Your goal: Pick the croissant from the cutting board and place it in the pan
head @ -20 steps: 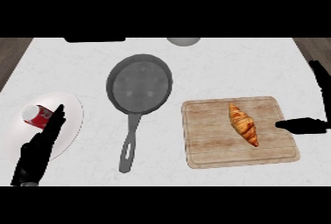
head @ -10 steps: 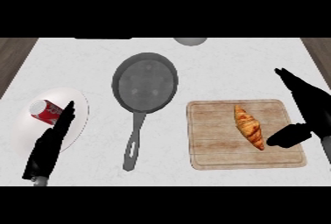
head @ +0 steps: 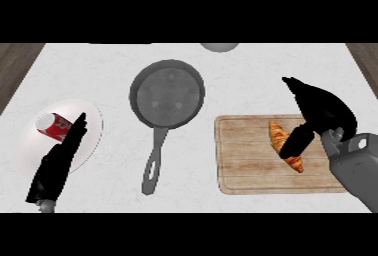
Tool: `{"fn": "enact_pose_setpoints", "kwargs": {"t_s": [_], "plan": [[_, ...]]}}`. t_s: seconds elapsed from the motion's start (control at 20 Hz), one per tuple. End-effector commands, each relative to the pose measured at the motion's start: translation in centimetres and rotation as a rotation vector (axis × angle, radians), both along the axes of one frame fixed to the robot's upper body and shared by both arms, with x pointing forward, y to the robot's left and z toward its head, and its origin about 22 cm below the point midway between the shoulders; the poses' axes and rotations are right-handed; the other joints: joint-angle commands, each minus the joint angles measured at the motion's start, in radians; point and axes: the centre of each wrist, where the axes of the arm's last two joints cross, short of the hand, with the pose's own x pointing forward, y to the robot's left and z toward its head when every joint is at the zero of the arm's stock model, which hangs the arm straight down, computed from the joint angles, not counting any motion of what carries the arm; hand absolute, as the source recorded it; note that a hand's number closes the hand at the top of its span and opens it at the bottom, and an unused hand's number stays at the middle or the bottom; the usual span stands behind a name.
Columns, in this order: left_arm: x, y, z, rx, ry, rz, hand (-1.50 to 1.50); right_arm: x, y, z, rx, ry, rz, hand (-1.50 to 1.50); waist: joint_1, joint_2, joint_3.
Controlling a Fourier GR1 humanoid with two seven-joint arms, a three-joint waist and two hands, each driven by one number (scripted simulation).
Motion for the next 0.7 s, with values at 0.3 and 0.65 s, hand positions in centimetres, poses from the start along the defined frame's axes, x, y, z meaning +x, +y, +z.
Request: {"fn": "enact_pose_setpoints", "kwargs": {"t_s": [0.3, 0.65], "plan": [[-0.4, 0.6, -0.8, 0.011, -0.001, -0.004, 0.0, 2.7, 4.4, -2.1, -0.23, 0.231, -0.032, -1.5, 0.004, 0.0, -0.001], [-1.9, 0.0, -0.8, -0.012, 0.01, 0.001, 0.0, 3.4, 4.9, -2.4, -0.29, 0.332, -0.057, -1.5, -0.002, -0.005, 0.0]]}}
